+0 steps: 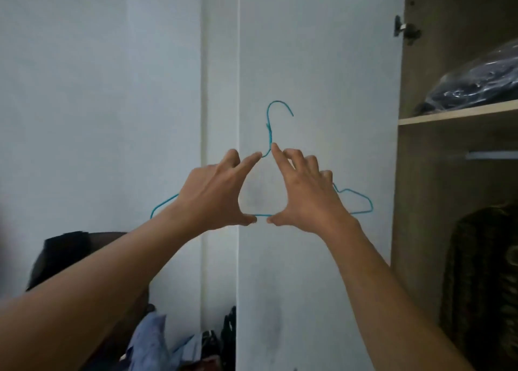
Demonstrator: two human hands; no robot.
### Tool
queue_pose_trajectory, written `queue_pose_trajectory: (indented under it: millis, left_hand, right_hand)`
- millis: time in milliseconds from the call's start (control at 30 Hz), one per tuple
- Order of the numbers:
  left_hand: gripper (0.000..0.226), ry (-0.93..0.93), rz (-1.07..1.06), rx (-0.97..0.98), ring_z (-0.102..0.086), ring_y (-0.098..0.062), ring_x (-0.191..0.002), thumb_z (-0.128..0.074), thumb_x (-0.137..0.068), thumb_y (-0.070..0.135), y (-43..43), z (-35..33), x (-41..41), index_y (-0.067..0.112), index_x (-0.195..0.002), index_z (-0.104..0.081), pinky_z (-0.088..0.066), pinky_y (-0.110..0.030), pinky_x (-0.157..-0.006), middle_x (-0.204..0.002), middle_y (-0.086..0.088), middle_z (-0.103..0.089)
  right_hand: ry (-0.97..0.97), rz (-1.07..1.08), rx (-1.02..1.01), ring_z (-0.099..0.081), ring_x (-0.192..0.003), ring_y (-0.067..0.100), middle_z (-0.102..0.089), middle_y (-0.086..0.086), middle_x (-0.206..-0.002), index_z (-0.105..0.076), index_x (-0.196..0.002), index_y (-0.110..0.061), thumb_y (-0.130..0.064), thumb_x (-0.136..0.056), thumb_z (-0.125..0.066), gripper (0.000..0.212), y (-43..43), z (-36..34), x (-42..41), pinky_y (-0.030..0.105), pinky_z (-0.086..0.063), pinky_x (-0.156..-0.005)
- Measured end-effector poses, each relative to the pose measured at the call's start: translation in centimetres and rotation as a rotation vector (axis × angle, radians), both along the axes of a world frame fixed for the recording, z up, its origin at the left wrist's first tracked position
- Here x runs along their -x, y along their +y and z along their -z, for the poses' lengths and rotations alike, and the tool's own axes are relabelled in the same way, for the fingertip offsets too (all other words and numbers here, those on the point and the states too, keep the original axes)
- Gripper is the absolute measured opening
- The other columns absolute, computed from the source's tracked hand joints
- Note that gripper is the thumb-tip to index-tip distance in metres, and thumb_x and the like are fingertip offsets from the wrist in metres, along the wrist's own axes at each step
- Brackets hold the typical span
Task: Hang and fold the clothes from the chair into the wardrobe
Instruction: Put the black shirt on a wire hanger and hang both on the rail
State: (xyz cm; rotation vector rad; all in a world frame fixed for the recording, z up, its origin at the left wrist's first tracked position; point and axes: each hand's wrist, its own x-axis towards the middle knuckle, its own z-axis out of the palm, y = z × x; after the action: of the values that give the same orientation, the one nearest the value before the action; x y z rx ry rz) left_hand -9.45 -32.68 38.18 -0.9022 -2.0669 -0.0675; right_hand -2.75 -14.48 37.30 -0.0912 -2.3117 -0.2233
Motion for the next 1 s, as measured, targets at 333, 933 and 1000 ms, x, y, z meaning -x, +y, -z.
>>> queue_pose_trajectory:
  millis: [333,933,1000]
  left_hand:
    - [0.118,-0.115,-0.344,-0.109,-0.050,-0.020,-0.071,-0.079,-0.058,0.069,-22.6,1.8,1.4,0.043,-0.153,-0.014,-0.041,-0.031,-0.061,-0.112,0.004,-0.045]
    - [0.119,-0.385,-0.628,-0.034,-0.048,-0.015,-0.071,-0.081,-0.059,0.069,-33.0,15.1,23.8,0.034,-0.153,-0.017,-0.033,-0.026,-0.051,-0.115,-0.001,-0.046]
    - [0.118,-0.419,-0.624,-0.032,-0.045,-0.014,-0.071,-0.081,-0.059,0.068,-32.5,16.8,28.2,0.034,-0.153,-0.019,-0.030,-0.026,-0.050,-0.112,0.000,-0.045]
  right_hand:
    - [-0.073,-0.315,-0.183,-0.033,-0.130,0.028,-0.021,-0.001,-0.151,0.003,-0.157,-0.025,-0.046,-0.063,-0.086,0.131,-20.3,0.4,7.7,0.047,-0.040,-0.094]
    - [-0.264,-0.652,-0.026,-0.038,-0.131,0.030,-0.028,0.005,-0.152,-0.005,-0.157,-0.025,-0.048,-0.063,-0.084,0.124,-31.7,15.9,36.4,0.050,-0.043,-0.102]
    - [-0.304,-0.638,-0.008,-0.038,-0.131,0.031,-0.028,0.006,-0.151,-0.005,-0.156,-0.025,-0.047,-0.063,-0.083,0.124,-31.2,17.7,40.4,0.053,-0.042,-0.102]
